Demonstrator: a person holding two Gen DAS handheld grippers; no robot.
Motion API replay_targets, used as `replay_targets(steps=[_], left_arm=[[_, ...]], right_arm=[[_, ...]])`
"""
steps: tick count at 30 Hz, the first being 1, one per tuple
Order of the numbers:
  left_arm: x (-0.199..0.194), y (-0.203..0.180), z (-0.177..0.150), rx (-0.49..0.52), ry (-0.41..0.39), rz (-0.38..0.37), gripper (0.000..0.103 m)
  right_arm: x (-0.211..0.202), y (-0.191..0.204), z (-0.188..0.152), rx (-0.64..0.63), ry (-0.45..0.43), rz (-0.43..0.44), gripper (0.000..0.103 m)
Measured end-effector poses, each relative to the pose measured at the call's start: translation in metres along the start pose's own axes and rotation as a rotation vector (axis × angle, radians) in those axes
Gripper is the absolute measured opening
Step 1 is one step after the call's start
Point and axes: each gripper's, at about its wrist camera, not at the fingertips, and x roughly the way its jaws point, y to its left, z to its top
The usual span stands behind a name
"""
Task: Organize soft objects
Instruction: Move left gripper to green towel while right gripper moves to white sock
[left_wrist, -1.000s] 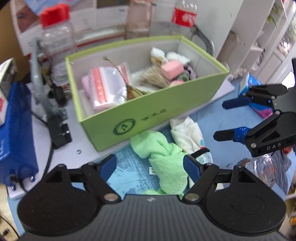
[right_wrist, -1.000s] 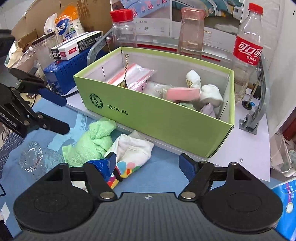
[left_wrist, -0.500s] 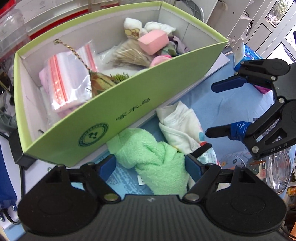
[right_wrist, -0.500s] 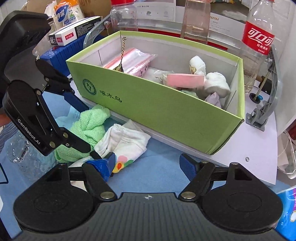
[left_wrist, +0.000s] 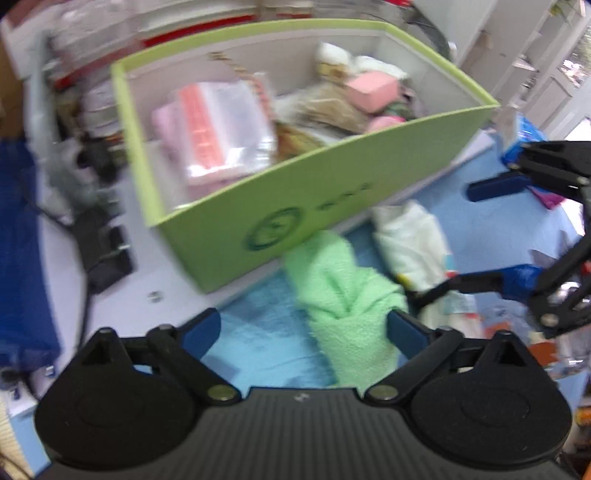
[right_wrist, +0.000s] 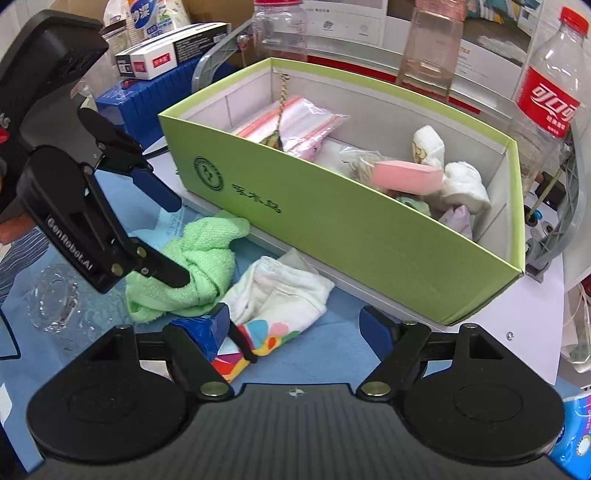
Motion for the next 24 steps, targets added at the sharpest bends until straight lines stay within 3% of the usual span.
replay_targets(steps=[3,6,9,12,17,20,24], left_arm=[[-0.007,0.028,-0.01,-0.086,-0.011,0.015,0.099],[-0.014,0.047,-0.02,-0.135,-0.015,0.12,0.098],[-0.031,0.054,-0.025,-0.175,-0.066,-0.003,0.098],[-0.035,0.033,-0.014,-0.138,-0.11,-0.082,0.098],[-0.002,-0.005,0.014,-0.05,-0.024,-0.168,0.098],[0.02,-0.018,0.021,-0.021,0.035,-0.201,0.098],[0.031,-0.021,0.022,-0.008,0.051,-0.141,0.098]], right_arm=[[-0.002,0.007,0.001,-0.016,0.006,-0.003,0.064],[-0.004,0.011,0.003,-0.025,0.008,-0.014,0.064],[-0.003,0.011,0.004,-0.011,0.006,-0.017,0.064],[0.0,0.013,0.007,-0.009,0.005,-0.009,0.064],[0.003,0.013,0.009,0.0,0.007,-0.028,0.064],[-0.003,0.007,0.003,0.015,0.002,-0.038,0.064],[-0.007,-0.003,-0.005,0.036,0.004,-0.057,0.065]])
